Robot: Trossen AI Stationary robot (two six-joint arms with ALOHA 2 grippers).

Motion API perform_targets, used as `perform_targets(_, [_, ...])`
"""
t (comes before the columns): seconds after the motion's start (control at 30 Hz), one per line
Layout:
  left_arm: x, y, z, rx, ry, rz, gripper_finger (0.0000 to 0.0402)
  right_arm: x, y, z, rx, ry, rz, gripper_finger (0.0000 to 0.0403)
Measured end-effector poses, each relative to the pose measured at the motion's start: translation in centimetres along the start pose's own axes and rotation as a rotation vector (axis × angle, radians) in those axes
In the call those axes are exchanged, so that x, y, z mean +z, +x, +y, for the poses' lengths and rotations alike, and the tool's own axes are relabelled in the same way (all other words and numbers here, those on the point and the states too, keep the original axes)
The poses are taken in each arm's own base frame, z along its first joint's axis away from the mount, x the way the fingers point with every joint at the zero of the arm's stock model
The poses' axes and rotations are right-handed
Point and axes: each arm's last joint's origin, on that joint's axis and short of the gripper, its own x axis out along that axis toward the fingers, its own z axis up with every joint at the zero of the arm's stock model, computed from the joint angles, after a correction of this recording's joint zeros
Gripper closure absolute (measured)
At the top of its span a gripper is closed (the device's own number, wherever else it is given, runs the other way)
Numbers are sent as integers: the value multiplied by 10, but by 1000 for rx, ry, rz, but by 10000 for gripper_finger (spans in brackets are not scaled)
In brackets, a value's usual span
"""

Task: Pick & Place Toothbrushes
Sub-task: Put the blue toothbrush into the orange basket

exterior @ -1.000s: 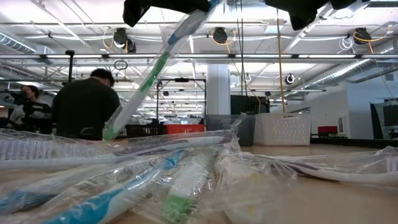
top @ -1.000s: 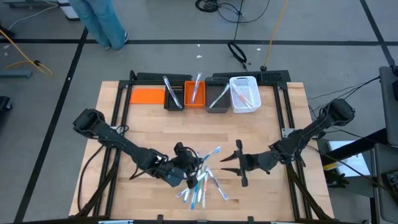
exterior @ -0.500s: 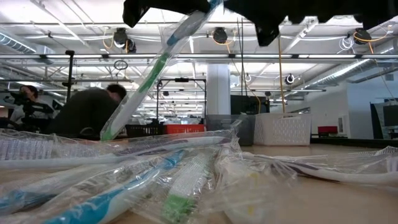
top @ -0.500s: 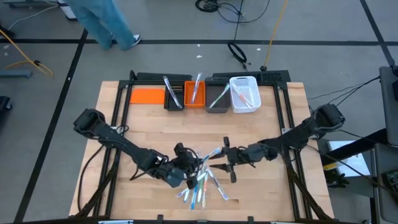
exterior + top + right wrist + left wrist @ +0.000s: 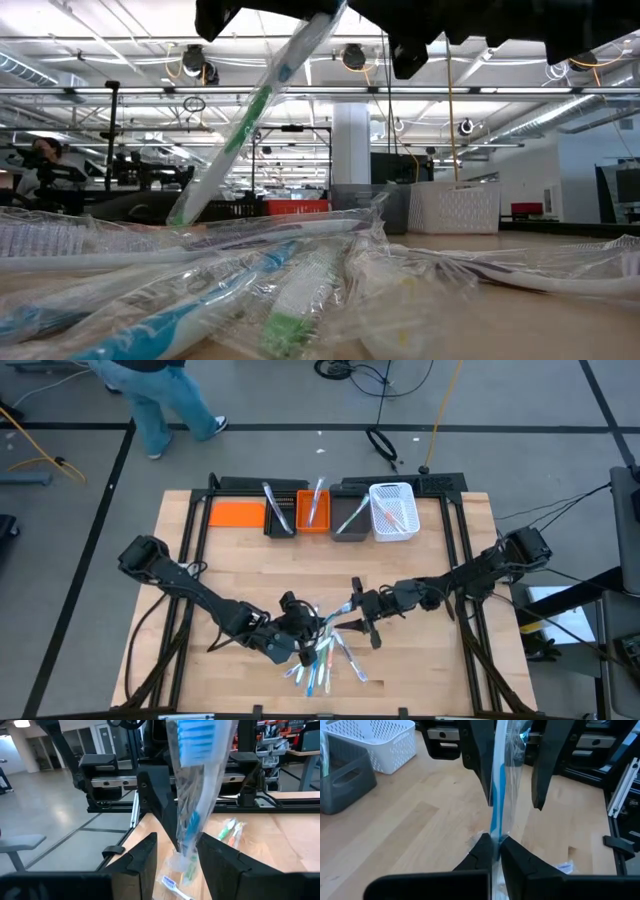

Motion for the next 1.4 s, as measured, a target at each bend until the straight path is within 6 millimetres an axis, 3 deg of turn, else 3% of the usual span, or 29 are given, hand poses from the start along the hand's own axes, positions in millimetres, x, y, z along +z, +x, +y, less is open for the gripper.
perform_targets(0.6, [-2, -1, 0, -1, 9, 14, 388, 14, -1, -13, 44, -9, -111, 274])
perform_targets(0.7, [-2, 0, 0, 1, 10, 16, 387, 14, -1, -13, 37, -13, -113, 299])
perform_targets(0.87, [-2, -1, -1, -8, 15, 17, 392, 13, -1, -12, 33, -54, -113, 387])
perform_targets(1.4, [-3, -1, 0, -2, 46, 18, 271, 17, -4, -9, 43, -71, -100, 393])
